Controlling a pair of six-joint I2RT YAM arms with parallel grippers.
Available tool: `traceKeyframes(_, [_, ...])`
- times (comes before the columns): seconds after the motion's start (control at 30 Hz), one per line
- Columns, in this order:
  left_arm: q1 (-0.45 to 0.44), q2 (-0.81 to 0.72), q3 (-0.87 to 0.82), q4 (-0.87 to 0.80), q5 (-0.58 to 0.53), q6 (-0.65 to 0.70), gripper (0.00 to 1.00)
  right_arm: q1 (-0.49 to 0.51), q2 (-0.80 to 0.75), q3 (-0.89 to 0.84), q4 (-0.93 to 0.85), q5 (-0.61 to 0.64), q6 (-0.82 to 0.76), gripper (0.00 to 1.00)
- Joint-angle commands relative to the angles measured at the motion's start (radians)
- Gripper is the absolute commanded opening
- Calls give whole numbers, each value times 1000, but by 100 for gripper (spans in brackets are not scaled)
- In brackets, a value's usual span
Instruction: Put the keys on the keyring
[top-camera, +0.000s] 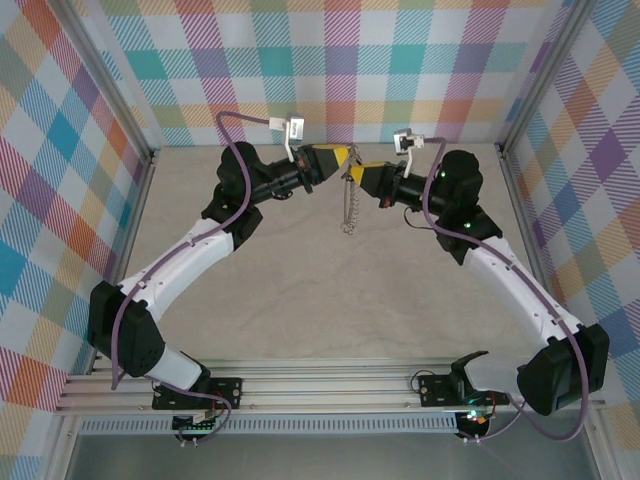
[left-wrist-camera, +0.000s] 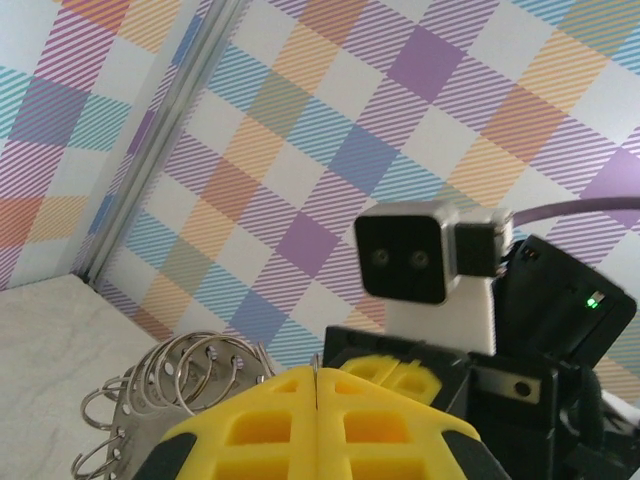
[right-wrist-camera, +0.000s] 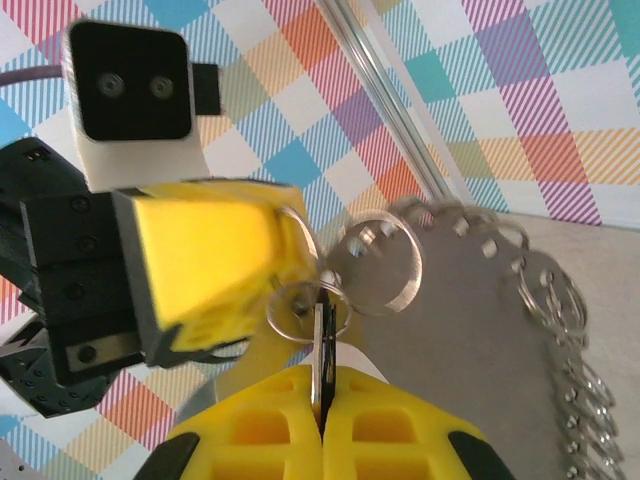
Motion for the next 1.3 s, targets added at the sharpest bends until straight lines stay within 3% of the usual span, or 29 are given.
traceKeyframes(0.0, [-17,-33,9,10,24,33,0,0,-11,72,-79,-2,-79,0])
traceKeyframes(0.7, [-30,-33,29,-39,41,80,0,-41,33,273,-520,-64,-364,0])
traceKeyframes(0.97, [-32,-36,32,-47,37,90,0,-42,49,315,-680,11,-479,0])
traceKeyframes(1.27, [-33,-31,41,-56,42,98,0,-42,59,311,-698,9,-488,0])
